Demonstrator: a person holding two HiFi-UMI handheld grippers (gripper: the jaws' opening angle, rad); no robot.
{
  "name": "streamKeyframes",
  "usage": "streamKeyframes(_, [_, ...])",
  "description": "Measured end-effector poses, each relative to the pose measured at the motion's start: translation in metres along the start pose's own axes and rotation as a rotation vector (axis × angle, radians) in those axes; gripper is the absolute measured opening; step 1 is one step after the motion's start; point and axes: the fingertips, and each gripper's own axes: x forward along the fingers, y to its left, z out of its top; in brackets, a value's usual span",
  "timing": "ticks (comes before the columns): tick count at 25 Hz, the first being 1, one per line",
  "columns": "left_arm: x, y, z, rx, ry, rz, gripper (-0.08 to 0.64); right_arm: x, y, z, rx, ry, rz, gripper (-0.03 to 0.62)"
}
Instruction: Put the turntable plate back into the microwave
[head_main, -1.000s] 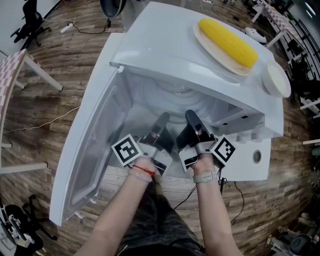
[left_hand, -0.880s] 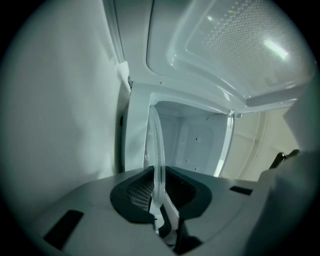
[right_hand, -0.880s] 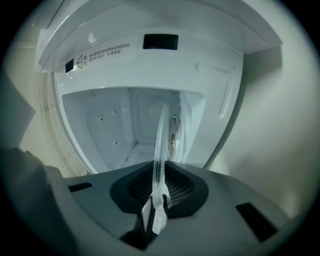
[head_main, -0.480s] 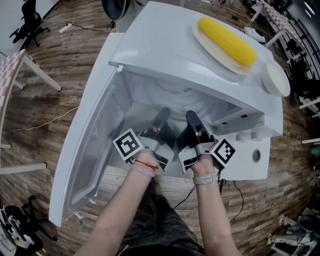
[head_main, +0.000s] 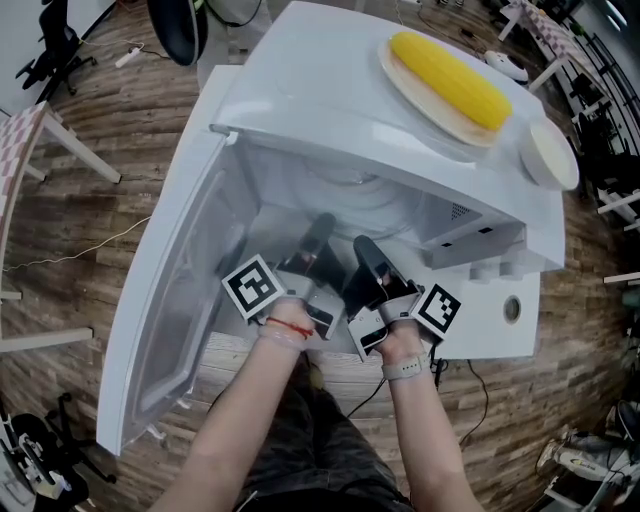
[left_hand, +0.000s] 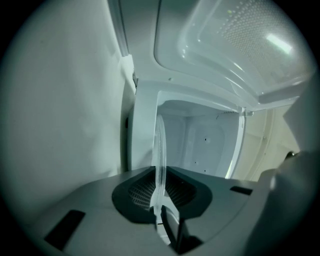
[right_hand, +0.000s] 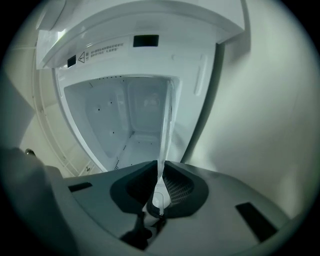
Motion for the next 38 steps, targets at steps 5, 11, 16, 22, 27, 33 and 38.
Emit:
streamKeyframes(5, [0.0,-0.001,-0.001,0.045,0.035,0.023,0.057,0.003,-0.002,0.0,0.006,-0.009,0.005,0.058])
streamKeyframes(11, [-0.009,-0.003,-0.011,0.064,0.076,0.041,0.057,0.006,-0.004,0.011,0.044,-0.055,0.01,0.054])
streamKeyframes(16, [-0.013,0.0,-0.01,0.054,0.06,0.038,0.057,0.005,-0.008,0.013,0.067,-0.071,0.01,0.054])
streamKeyframes(22, [-0.017,-0.002,-0.015,0.05,0.066,0.037,0.057,0.001,-0.01,0.012,0.072,-0.072,0.021,0.054])
streamKeyframes(27, [-0.016,-0.002,-0.023,0.061,0.096,0.039,0.057,-0.001,-0.008,0.016,0.05,-0.076,0.019,0.054])
streamKeyframes(33, [-0.016,-0.001,-0.029,0.073,0.11,0.046,0.057,-0.004,-0.008,0.015,0.037,-0.07,0.017,0.054])
streamKeyframes(38, [-0.021,-0.005,-0.036,0.15,0.155,0.056,0.038,-0.007,-0.003,0.007,-0.014,-0.052,0.021,0.054])
